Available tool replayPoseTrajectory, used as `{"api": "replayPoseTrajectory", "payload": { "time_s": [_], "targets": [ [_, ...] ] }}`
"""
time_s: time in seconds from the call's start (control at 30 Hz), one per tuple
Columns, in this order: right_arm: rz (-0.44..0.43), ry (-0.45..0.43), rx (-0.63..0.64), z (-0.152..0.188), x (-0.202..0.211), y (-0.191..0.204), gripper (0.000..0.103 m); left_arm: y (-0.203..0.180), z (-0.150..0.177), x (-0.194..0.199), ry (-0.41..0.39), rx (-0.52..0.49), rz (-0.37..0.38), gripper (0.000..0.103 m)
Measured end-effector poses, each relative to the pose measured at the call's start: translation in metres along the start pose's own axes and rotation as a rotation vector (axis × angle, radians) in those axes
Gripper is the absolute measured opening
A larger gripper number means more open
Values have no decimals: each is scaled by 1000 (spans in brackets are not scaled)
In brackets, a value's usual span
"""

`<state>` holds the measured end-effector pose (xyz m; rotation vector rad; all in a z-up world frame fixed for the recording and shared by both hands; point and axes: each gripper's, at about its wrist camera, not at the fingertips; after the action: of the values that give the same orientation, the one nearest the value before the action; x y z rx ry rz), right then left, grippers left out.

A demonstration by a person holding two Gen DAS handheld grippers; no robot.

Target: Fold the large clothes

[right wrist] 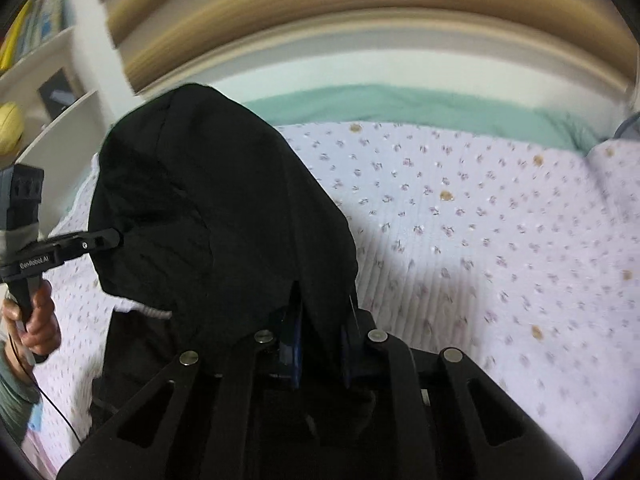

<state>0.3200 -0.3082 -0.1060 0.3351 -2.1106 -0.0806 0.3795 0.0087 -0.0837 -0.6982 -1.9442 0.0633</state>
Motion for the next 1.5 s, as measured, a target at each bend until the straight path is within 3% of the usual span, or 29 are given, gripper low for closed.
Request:
{"api": "replayPoseTrajectory", "payload": {
  "time_s": [0.03, 0.1, 0.27, 0.47, 0.57, 0.7, 0.73, 0.87, 0.9, 0.97, 1.0, 1.07, 1.17, 1.27, 1.33, 1.47, 1.5],
  "targets": [
    [4, -6, 7, -2, 3, 9, 17, -10, 14, 12, -2, -14, -5, 15],
    [19, -21, 34, 26, 27, 24, 17, -21, 35, 26, 4, -29, -2, 15],
    [48, 26, 77, 83, 47, 40, 17, -35, 102, 45, 91, -33, 45, 15],
    [82, 216, 81, 179, 19, 43, 19, -28, 186, 6, 272, 54, -75, 16],
    [90, 318, 44, 206, 0, 39, 19, -20, 217, -8, 351, 114, -104, 16],
    [65, 320, -18, 216, 21, 30, 20, -24, 223, 19, 309, 133, -107, 16],
    [60, 303, -31, 212, 31, 27, 25, -27, 219, 32, 283, 131, -110, 16],
    [4, 163, -52, 174, 75, 27, 32, -43, 183, 73, 152, 110, -87, 19],
    [-15, 127, -51, 162, 85, 31, 34, -46, 173, 76, 125, 105, -74, 24],
    [-60, 66, -48, 138, 96, 42, 48, -56, 155, 81, 83, 97, -37, 35],
    [-72, 43, -45, 124, 99, 48, 60, -62, 145, 78, 72, 94, -16, 38],
    [-73, 7, -31, 107, 98, 60, 63, -72, 132, 70, 70, 85, -5, 38],
    [-17, 27, -2, 89, 76, 76, 63, -82, 123, 49, 88, 73, 16, 38],
    [-30, 83, -11, 95, 47, 81, 63, -82, 123, 23, 134, 92, 54, 38],
    [-10, 170, -31, 110, 21, 75, 63, -74, 135, -4, 197, 122, 45, 38],
    [-75, 326, -97, 151, -37, 56, 58, -39, 174, -75, 404, 213, 9, 35],
    [-95, 335, -108, 163, -48, 52, 58, -31, 184, -87, 416, 235, 17, 33]
  ]
}}
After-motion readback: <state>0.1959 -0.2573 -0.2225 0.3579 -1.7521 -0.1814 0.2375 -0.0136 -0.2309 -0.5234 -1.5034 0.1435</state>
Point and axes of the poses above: each gripper's, at about its wrist camera, not at the fingertips, and x roughly against the way its jaws point, y to its left, z to its underside, and after that the axes turned 11 degrees about y, right-handed
